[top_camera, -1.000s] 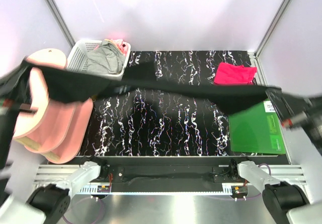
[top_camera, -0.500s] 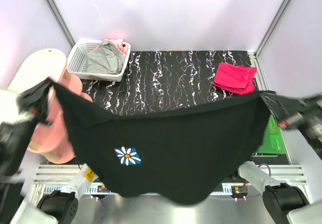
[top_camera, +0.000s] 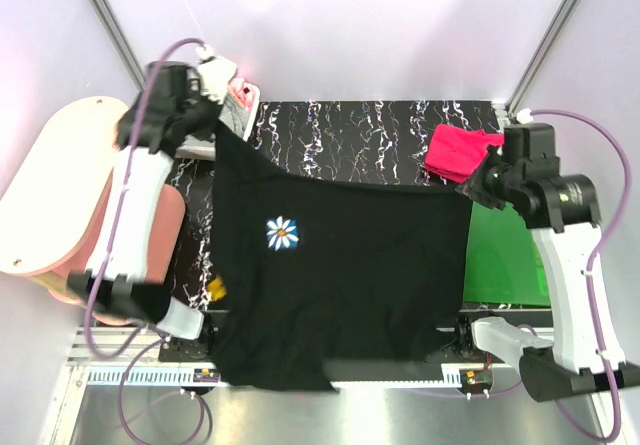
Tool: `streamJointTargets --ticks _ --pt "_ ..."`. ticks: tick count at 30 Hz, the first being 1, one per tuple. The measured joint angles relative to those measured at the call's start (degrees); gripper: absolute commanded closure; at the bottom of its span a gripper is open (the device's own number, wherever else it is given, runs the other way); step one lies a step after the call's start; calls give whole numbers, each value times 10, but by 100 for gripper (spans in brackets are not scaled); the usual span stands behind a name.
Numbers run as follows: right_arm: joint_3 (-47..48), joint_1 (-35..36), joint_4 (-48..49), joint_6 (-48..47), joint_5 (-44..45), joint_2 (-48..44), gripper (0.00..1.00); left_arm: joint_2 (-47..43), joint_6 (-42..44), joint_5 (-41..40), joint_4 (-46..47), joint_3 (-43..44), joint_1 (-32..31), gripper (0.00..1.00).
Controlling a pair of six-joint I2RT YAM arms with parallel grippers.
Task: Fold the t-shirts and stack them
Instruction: Flatten the tshirt out
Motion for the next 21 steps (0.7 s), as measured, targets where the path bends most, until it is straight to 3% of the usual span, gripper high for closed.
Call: streamJointTargets --ticks 10,21 --pt "-3 0 106 -17 73 155 100 207 35 -70 30 87 -39 100" --pt "18 -4 156 -27 99 329 100 260 50 -103 64 133 -41 100"
